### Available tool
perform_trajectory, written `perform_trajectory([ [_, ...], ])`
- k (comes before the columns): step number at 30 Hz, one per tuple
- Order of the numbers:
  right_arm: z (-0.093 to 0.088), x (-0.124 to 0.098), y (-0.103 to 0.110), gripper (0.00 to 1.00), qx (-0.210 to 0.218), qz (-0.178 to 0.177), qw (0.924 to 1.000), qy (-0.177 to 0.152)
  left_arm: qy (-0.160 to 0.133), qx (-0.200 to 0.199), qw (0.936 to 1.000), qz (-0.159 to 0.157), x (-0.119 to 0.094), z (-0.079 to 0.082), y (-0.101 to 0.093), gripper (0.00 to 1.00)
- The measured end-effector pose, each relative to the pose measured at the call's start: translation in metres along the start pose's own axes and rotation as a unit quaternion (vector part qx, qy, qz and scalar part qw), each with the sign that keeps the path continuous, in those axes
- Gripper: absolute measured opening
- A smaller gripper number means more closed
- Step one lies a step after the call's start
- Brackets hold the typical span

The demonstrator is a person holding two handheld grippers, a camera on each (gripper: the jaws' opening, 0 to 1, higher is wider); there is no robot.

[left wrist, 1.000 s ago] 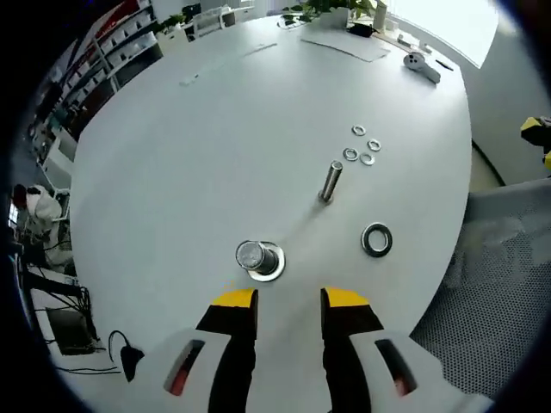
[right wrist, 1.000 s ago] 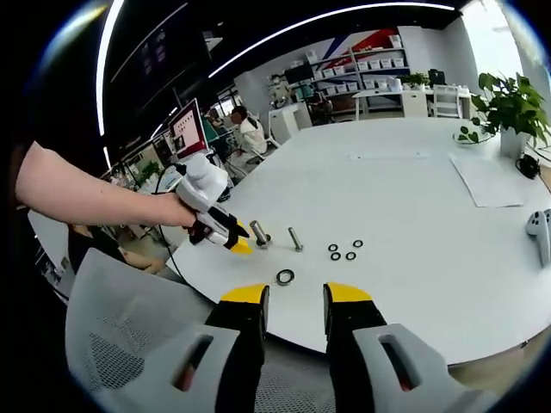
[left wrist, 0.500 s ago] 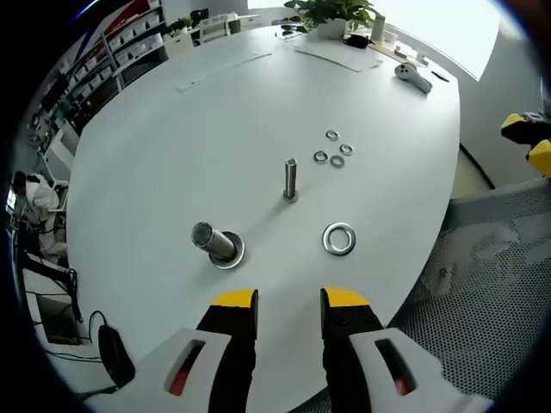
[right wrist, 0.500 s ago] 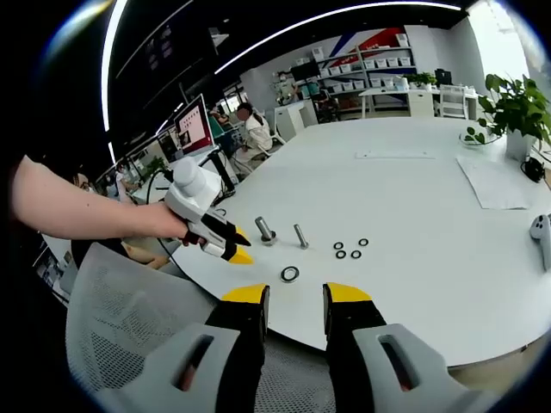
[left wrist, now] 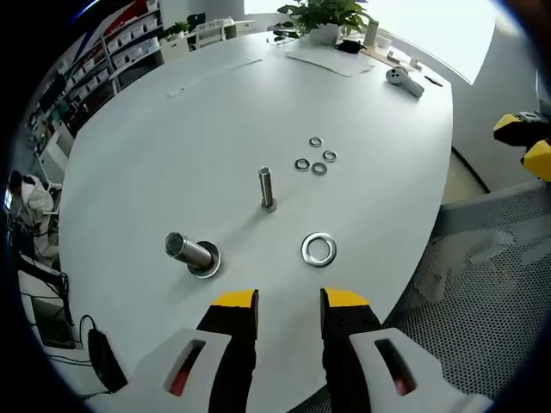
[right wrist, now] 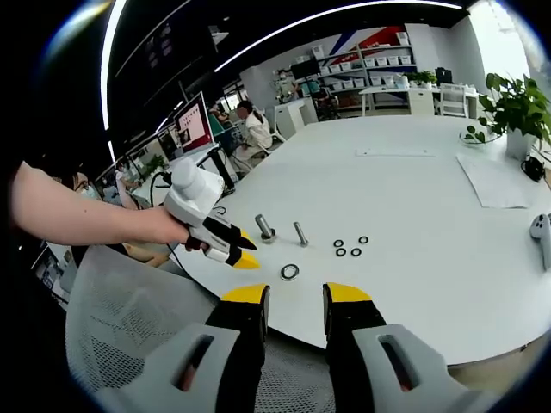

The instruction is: Place the washer onto the threaded stud by aligning its center hole with the stud, sliding it down to the base, and recovering from edge contact or off-axis alignment until the washer reaches the visible bottom stop.

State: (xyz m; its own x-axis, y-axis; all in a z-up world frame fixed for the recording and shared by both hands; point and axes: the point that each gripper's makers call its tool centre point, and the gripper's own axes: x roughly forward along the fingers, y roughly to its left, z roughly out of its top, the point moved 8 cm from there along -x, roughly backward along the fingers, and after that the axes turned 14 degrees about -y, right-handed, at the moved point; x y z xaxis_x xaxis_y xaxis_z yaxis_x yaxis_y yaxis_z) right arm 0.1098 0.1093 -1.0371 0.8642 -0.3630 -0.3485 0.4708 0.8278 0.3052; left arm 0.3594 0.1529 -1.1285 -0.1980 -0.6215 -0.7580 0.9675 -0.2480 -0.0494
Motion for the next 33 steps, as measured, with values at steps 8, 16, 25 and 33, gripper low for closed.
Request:
perform_trajectory([
  [8, -0.001, -0.001, -0.001, 0.28, 0.001, -0.002, 1.0, -0.002, 0.006, -0.002, 0.9999, -0.01, 0.005, 0.0, -0.005, 0.27],
  [16, 0.001, -0.001, -0.002, 0.28, 0.004, -0.005, 0.9999, -0.009, 0.018, 0.001, 0.9997, -0.015, 0.014, -0.003, 0.0, 0.27],
  [25, 0.002, -0.002, -0.003, 0.28, 0.006, -0.01, 0.9998, -0.015, 0.021, 0.012, 0.9994, -0.024, 0.022, 0.005, -0.005, 0.25],
  [33, 0.004, -0.004, -0.003, 0.28, 0.008, -0.014, 0.9997, -0.02, 0.019, 0.006, 0.999, -0.041, 0.035, 0.01, -0.012, 0.25],
])
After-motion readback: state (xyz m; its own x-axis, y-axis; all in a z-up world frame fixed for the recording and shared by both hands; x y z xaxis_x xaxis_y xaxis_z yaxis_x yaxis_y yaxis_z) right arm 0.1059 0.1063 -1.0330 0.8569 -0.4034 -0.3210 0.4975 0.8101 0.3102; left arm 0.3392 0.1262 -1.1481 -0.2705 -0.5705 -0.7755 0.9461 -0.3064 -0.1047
